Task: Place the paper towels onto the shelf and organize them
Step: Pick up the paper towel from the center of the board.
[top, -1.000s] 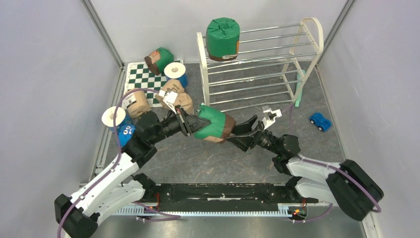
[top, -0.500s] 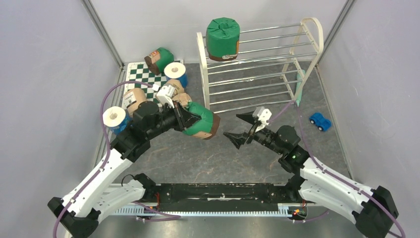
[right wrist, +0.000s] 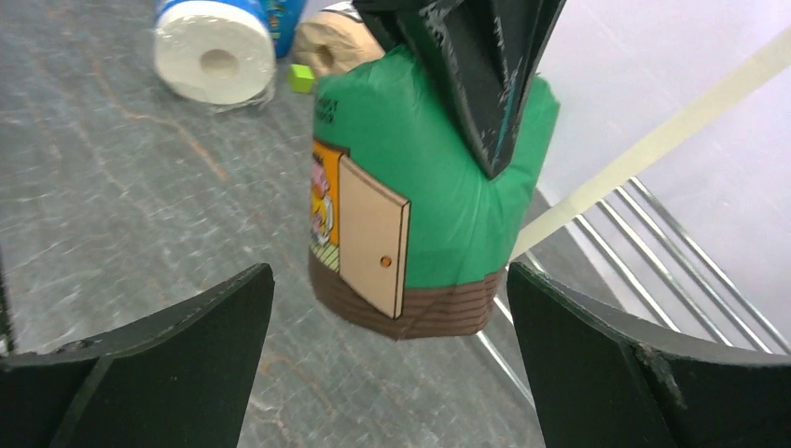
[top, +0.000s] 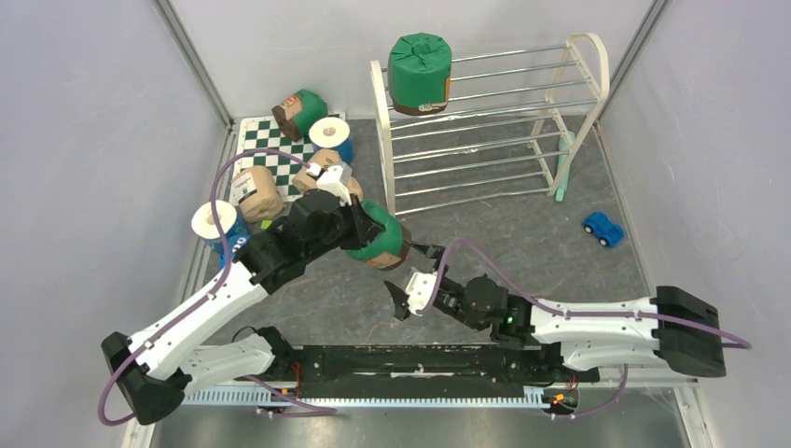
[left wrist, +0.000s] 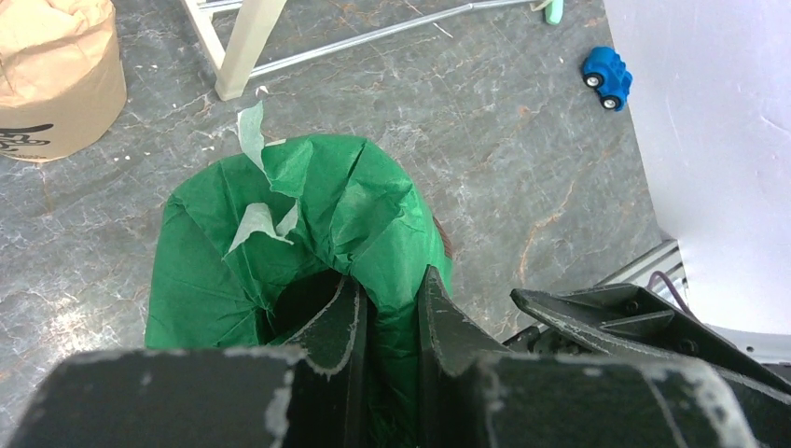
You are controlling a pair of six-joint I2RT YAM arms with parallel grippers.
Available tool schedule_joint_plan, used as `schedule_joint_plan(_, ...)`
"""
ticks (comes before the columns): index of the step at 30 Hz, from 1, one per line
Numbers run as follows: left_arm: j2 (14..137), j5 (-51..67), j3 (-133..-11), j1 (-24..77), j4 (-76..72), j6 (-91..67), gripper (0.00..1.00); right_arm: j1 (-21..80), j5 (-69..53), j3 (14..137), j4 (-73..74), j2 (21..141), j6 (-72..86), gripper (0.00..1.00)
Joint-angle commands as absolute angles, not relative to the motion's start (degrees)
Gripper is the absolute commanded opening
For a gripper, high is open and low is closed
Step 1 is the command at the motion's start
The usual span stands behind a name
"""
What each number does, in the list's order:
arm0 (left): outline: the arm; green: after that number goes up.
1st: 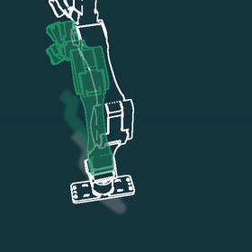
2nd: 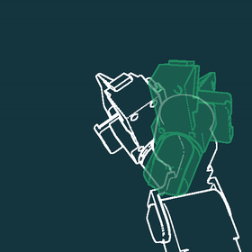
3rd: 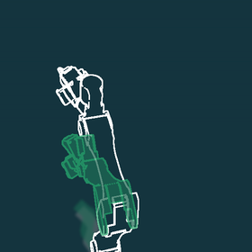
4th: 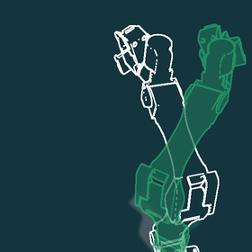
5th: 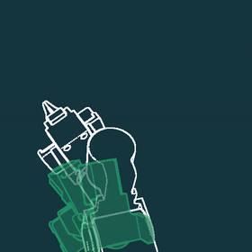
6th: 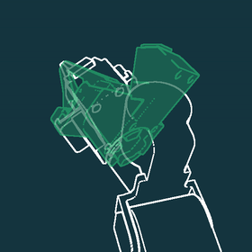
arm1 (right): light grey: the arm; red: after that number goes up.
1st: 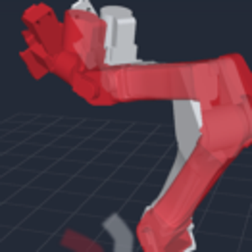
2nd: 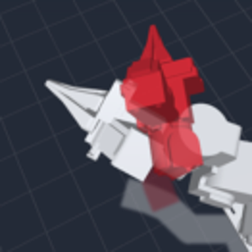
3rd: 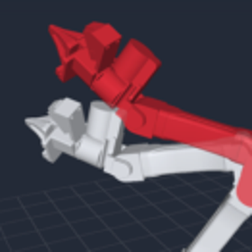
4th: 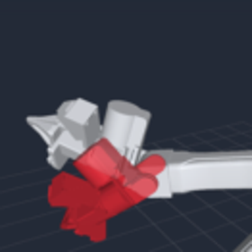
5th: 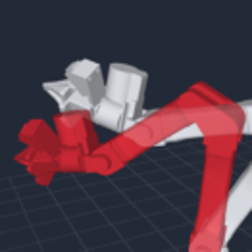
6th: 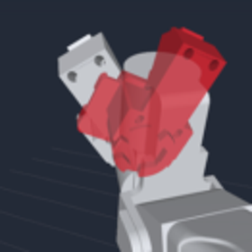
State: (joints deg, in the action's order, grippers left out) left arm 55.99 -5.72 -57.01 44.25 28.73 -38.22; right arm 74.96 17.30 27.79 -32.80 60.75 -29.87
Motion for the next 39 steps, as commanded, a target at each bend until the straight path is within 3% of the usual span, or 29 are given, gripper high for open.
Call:
schedule_joint_plan(1,56.26,-11.91,-60.43,46.68,25.11,-41.86,0.02,76.51,25.67,27.79,-49.93,65.31,-37.10,0.98)
schedule_joint_plan(10,55.87,-13.94,-59.15,48.76,21.72,-43.68,0.02,76.59,26.87,32.66,-50.38,74.65,-35.06,0.98)
schedule_joint_plan(18,56.97,-12.06,-58.54,50.19,19.56,-44.91,0.02,76.68,42.15,34.12,-59.49,81.09,-38.41,0.98)
schedule_joint_plan(27,58.70,-11.11,-59.23,53.10,18.81,-45.09,0.02,76.66,42.29,35.66,-61.55,86.64,-43.70,0.98)
schedule_joint_plan(32,58.81,-10.44,-59.24,53.59,18.46,-45.09,0.03,76.65,41.83,33.80,-65.77,86.91,-44.91,0.82)
schedule_joint_plan(36,58.25,-10.59,-59.24,53.61,18.59,-44.53,0.20,76.72,40.03,31.74,-67.16,85.51,-43.80,0.63)
schedule_joint_plan(39,57.67,-11.30,-59.32,53.55,18.96,-43.83,0.31,76.56,39.18,30.15,-67.67,84.30,-42.79,0.61)
